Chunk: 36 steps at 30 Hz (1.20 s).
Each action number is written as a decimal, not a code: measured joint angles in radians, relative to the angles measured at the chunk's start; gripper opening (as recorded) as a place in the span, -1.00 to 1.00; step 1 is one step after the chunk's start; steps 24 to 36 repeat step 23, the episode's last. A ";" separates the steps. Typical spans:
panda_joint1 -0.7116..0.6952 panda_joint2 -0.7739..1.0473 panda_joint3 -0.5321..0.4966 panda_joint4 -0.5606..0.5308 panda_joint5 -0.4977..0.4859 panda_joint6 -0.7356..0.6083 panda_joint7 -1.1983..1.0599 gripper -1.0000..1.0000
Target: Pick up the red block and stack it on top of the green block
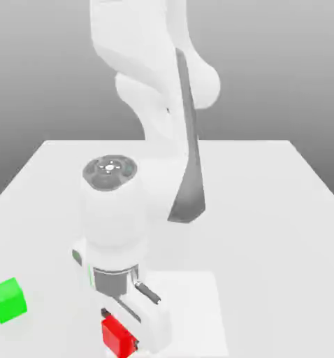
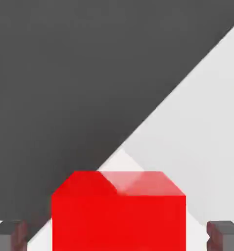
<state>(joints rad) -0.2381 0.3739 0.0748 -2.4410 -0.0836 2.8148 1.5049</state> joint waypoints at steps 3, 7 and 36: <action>0.003 0.018 -0.004 0.003 -0.004 0.016 0.004 -1.00; -0.011 -0.077 0.014 -0.012 0.017 -0.064 -0.012 -1.00; -0.278 -0.065 -0.197 0.020 0.177 -0.087 0.053 1.00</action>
